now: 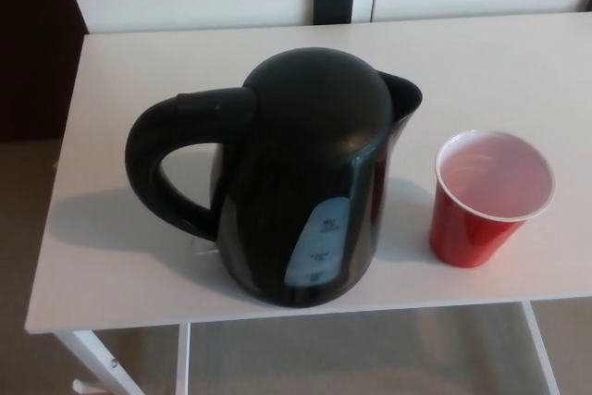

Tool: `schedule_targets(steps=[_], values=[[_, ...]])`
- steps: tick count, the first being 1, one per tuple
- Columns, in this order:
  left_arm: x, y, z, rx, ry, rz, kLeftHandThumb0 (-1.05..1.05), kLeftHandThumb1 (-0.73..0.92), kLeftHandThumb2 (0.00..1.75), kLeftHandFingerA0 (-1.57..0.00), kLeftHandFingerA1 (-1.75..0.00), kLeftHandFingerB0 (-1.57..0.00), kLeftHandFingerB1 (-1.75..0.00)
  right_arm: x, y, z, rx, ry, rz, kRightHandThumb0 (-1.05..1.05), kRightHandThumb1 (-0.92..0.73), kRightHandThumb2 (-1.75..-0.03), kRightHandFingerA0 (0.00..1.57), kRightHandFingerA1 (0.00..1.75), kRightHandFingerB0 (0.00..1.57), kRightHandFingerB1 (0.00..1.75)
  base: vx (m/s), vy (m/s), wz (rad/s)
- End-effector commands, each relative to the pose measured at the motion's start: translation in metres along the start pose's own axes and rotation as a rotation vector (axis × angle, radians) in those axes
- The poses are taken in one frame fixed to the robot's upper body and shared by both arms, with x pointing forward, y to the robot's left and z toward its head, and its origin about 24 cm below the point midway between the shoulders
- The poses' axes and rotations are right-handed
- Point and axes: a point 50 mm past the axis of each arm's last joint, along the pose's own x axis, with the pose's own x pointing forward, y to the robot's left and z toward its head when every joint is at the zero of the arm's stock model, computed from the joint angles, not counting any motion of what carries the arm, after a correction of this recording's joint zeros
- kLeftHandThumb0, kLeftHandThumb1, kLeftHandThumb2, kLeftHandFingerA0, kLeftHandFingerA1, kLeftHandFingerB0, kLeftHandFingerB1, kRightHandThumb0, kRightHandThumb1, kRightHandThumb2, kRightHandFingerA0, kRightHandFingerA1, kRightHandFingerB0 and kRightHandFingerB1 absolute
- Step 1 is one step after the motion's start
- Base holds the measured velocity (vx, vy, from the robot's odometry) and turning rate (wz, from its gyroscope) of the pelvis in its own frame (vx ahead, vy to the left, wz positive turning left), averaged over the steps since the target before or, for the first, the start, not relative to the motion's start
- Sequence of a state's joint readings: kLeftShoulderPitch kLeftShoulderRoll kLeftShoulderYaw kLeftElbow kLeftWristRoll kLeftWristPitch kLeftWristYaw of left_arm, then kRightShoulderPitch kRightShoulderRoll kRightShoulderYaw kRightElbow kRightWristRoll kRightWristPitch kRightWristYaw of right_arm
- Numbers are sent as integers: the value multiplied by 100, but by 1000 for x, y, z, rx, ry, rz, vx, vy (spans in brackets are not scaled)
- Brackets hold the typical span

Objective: The robot walk towards a table in front and uses its left hand to pick up the pot from the base and pour water to the cup on the right hand side

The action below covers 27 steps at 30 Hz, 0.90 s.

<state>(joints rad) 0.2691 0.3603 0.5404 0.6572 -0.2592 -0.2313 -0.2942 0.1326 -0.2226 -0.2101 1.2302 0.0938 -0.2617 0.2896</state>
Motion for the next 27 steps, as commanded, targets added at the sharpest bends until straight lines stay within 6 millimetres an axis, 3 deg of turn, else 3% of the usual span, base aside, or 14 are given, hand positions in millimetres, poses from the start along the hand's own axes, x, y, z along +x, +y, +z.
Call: schedule_targets(steps=[1, 5, 6, 7, 11, 12, 14, 15, 20, 21, 24, 25, 26, 27], values=[[-27, -13, 126, -37, -478, -192, -28, 27, 86, -10, -52, -8, -50, 0, -9, 6, 4, -10, -27, -66, -27, -57, 94, 76, 71, 66, 0, 0, 0], [-32, -19, 136, -28, -506, -206, -28, 27, 86, -10, -52, -8, -50, 0, -9, 6, -7, -11, -24, -66, -27, -57, 94, 76, 71, 66, 0, 0, 0], [-37, -38, 164, -19, -610, -273, -28, 31, 86, -3, -51, 0, -49, -1, -11, 8, 0, -25, -15, -65, -26, -58, 91, 78, 66, 68, 0, 0, 0], [-40, -50, 180, 5, -664, -322, -49, 33, 71, -7, -45, 0, -30, -1, -12, 9, 2, -30, -12, -67, -29, -55, 90, 77, 67, 66, 0, 0, 0], [-35, -75, 191, 77, -695, -424, -46, 32, 73, -9, -46, 0, -33, 0, -12, 11, 0, -26, -30, -69, -27, -57, 94, 76, 70, 65, 0, 0, 0], [-35, -77, 192, 81, -696, -432, -46, 32, 73, -9, -46, 0, -33, 0, -12, 11, 0, -25, -32, -69, -27, -57, 94, 76, 70, 65, 0, 0, 0], [-30, -95, 193, 122, -684, -496, -28, 16, 77, -2, -49, 0, -48, 1, -13, 13, -5, -30, -33, -68, -18, -77, 93, 79, 69, 70, 0, 0, 0], [-29, -100, 192, 130, -679, -512, -28, 15, 77, -2, -49, 0, -48, 1, -13, 13, -3, -30, -35, -65, -27, -57, 97, 76, 72, 67, 0, 0, 0], [-30, -105, 192, 135, -662, -526, -28, 15, 77, -2, -49, 0, -48, 1, -13, 13, 0, -29, -36, -65, -27, -57, 97, 76, 72, 67, 0, 0, 0], [-26, -125, 184, 169, -628, -563, -49, 36, 52, -20, -34, -16, -28, 1, -13, 13, -20, -25, -43, -67, -19, -76, 92, 80, 67, 70, 0, 0, 0], [-25, -134, 182, 186, -610, -580, -49, 36, 52, -20, -34, -16, -28, 1, -13, 13, -28, -23, -46, -67, -19, -76, 92, 80, 67, 70, 0, 0, 0], [-23, -147, 177, 201, -594, -599, -50, 38, 52, -22, -34, -17, -28, 2, -12, 13, -25, -22, -48, -68, -28, -56, 97, 76, 72, 67, 0, 0, 0], [-22, -154, 174, 223, -588, -606, -27, 15, 78, -8, -51, -6, -50, 2, -12, 13, -19, -21, -45, -66, -29, -56, 95, 77, 70, 67, 0, 0, 0], [-23, -158, 171, 244, -590, -605, -27, 15, 78, -8, -51, -6, -50, 1, -12, 12, -13, -21, -41, -66, -29, -56, 95, 77, 70, 67, 0, 0, 0]])
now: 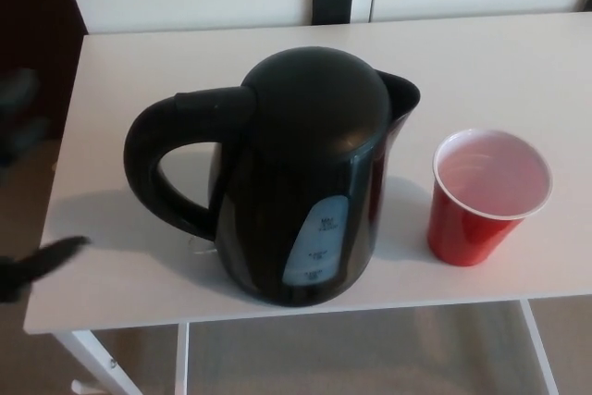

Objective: The robot walk towards a table in front and uses its left hand to pick up the pot from the base and pour water to the cup on the right hand side

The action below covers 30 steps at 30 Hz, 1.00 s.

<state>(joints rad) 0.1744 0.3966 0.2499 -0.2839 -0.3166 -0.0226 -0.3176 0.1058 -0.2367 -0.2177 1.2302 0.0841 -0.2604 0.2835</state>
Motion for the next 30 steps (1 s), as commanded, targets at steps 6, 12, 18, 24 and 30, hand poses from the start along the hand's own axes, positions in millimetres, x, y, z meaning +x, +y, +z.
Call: schedule_targets(steps=[6, 12, 18, 24, 30], values=[[11, -43, -20, 40, 128, -89, -25, 17, 79, -10, -52, -8, -50, -2, -8, 0, -11, 10, -26, -71, -18, -76, 98, 79, 67, 69, 0, 0, 0], [20, -46, -21, 45, 120, -54, -23, 18, 80, -13, -53, -11, -51, 0, -7, 5, -16, -11, -16, -68, -28, -57, 92, 76, 71, 66, 0, 0, 0], [25, -49, -18, 63, 101, 1, -50, 35, 63, -31, -44, -24, -37, 1, -6, 6, -19, 0, -22, -70, -16, -75, 100, 78, 71, 70, 0, 0, 0], [29, -48, -16, 51, 93, 52, -46, 40, 53, -39, -39, -29, -32, 1, -5, 6, -23, -5, -24, -71, -16, -75, 97, 78, 70, 68, 0, 0, 0], [36, -44, -14, 49, 89, 110, -54, 37, 65, -38, -46, -28, -39, 1, -6, 7, -2, -14, -14, -77, -17, -73, 97, 76, 72, 69, 0, 0, 0]])
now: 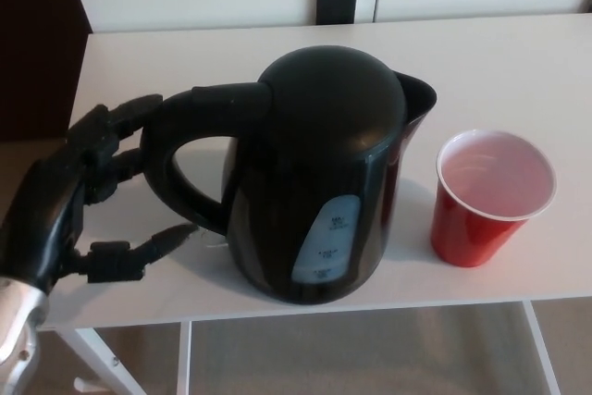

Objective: The robot walk towards a table in front and uses its left hand to pick up the pot from the base and pour water to the cup on the right hand side

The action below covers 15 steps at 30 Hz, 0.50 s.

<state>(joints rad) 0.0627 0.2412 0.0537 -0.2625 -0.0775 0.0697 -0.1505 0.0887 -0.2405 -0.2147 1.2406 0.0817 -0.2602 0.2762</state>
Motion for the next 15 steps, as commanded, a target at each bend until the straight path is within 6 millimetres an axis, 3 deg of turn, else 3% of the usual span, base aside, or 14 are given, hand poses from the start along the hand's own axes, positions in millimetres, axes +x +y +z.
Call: schedule_targets(steps=[1, 2, 3, 4, 8, 9, 11, 12, 15], values=[[6, 8, -1, 30, 30, 82, -54, 37, 65, -38, -46, -28, -39, -1, -6, 3, 3, -8, -9, -77, -17, -73, 97, 76, 72, 69, 0, 0, 0], [8, 9, 0, 39, 31, 89, -55, 37, 65, -39, -46, -28, -39, -1, -6, 3, -7, -9, -5, -67, -27, -56, 96, 75, 71, 66, 0, 0, 0], [9, 9, 0, 43, 31, 92, -55, 37, 65, -39, -46, -28, -39, -1, -6, 3, -11, -9, -4, -67, -27, -56, 96, 75, 71, 66, 0, 0, 0], [11, 9, 1, 46, 29, 95, -53, 37, 65, -39, -46, -29, -40, -1, -6, 3, -17, -12, -4, -72, -17, -75, 97, 79, 70, 70, 0, 0, 0], [14, 10, 1, 58, 30, 102, -54, 37, 65, -40, -46, -31, -40, 0, -5, 4, -13, -7, -5, -73, -17, -75, 101, 79, 72, 70, 0, 0, 0], [15, 9, 1, 63, 32, 101, -55, 37, 65, -39, -46, -30, -39, 0, -5, 4, -11, -11, -5, -68, -27, -56, 101, 76, 75, 68, 0, 0, 0], [16, 8, 2, 73, 31, 98, -56, 37, 65, -39, -46, -30, -40, 0, -5, 4, -27, -9, -6, -68, -27, -56, 101, 75, 74, 67, 0, 0, 0], [17, 6, 3, 86, 30, 93, -56, 38, 66, -40, -46, -30, -39, 0, -4, 5, -32, -9, -8, -71, -19, -76, 95, 78, 70, 70, 0, 0, 0], [18, 4, 5, 117, 24, 88, -57, 38, 67, -42, -46, -30, -40, 1, -5, 6, -25, -12, -1, -75, -17, -74, 93, 76, 71, 70, 0, 0, 0]])
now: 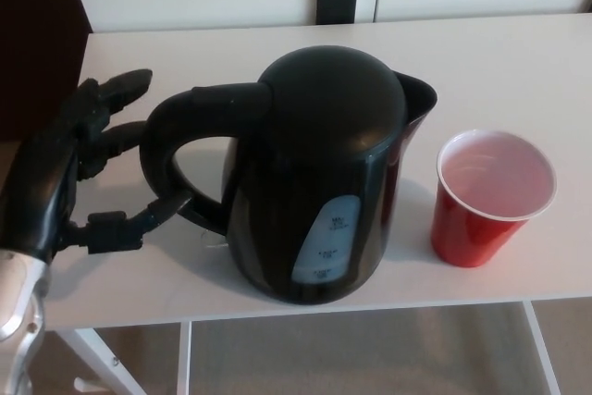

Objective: The robot walk towards a table in front and uses its left hand to pick up the pot from the base and pour water to the cup on the right hand side

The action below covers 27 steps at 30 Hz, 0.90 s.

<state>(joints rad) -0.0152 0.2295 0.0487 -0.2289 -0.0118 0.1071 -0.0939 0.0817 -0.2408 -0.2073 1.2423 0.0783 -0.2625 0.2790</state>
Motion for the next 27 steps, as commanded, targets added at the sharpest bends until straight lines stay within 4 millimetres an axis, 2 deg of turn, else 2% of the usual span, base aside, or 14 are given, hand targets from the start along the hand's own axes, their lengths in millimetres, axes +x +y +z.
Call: schedule_targets(steps=[1, 7, 8, 10, 11, 12, 15, 16, 17, 18, 20, 21, 22, 27], values=[[3, -2, 0, 79, 13, 17, -56, 38, 66, -42, -46, -31, -40, -1, -6, 3, -11, -9, -7, -71, -16, -75, 96, 79, 70, 70, 0, 0, 0], [1, -12, 3, 142, -15, -6, -59, 38, 67, -44, -46, -34, -40, 0, -7, 5, -5, -10, -9, -72, -18, -77, 100, 78, 69, 70, 0, 0, 0], [0, -15, 3, 154, -21, -14, -59, 38, 67, -45, -46, -35, -41, 0, -8, 5, -11, -6, -16, -65, -28, -57, 99, 75, 70, 66, 0, 0, 0], [0, -16, 4, 161, -26, -18, -59, 38, 67, -45, -46, -35, -41, 0, -7, 5, -2, -6, -18, -65, -28, -57, 99, 75, 70, 66, 0, 0, 0], [0, -17, 5, 168, -31, -22, -60, 38, 68, -46, -46, -35, -41, 0, -7, 6, 8, -5, -19, -69, -16, -74, 97, 78, 66, 68, 0, 0, 0], [-2, -20, 6, 178, -46, -27, -52, 42, 53, -52, -40, -41, -35, 0, -7, 6, 12, -13, -10, -64, -27, -58, 95, 75, 69, 67, 0, 0, 0], [-3, -25, 7, 178, -50, -46, -51, 42, 53, -52, -40, -42, -35, 0, -7, 6, 12, -20, -6, -69, -27, -57, 97, 75, 70, 67, 0, 0, 0], [-4, -27, 7, 185, -50, -55, -52, 42, 54, -52, -39, -42, -35, 0, -7, 7, 10, -19, -11, -71, -18, -77, 97, 78, 68, 69, 0, 0, 0], [-4, -28, 7, 188, -50, -58, -52, 42, 54, -52, -39, -42, -35, 0, -7, 7, 9, -18, -13, -71, -18, -77, 97, 78, 68, 69, 0, 0, 0], [-6, -31, 6, 186, -52, -66, -59, 37, 68, -47, -46, -38, -41, 1, -7, 6, 8, -9, -22, -70, -16, -74, 101, 77, 67, 67, 0, 0, 0], [-7, -33, 6, 183, -54, -68, -59, 37, 68, -47, -46, -39, -42, 0, -7, 6, 8, -13, -22, -64, -28, -56, 101, 73, 70, 64, 0, 0, 0], [-8, -34, 6, 183, -53, -72, -60, 38, 68, -47, -46, -38, -42, 0, -7, 6, 10, -20, -14, -66, -19, -75, 94, 79, 66, 70, 0, 0, 0], [-8, -35, 6, 184, -50, -76, -60, 38, 69, -47, -46, -38, -42, -1, -7, 6, 13, -26, -5, -67, -28, -57, 96, 75, 70, 66, 0, 0, 0], [-8, -34, 5, 187, -55, -69, -60, 38, 69, -47, -46, -38, -42, 1, -7, 8, 9, -15, -11, -67, -25, -57, 98, 75, 69, 66, 0, 0, 0]])
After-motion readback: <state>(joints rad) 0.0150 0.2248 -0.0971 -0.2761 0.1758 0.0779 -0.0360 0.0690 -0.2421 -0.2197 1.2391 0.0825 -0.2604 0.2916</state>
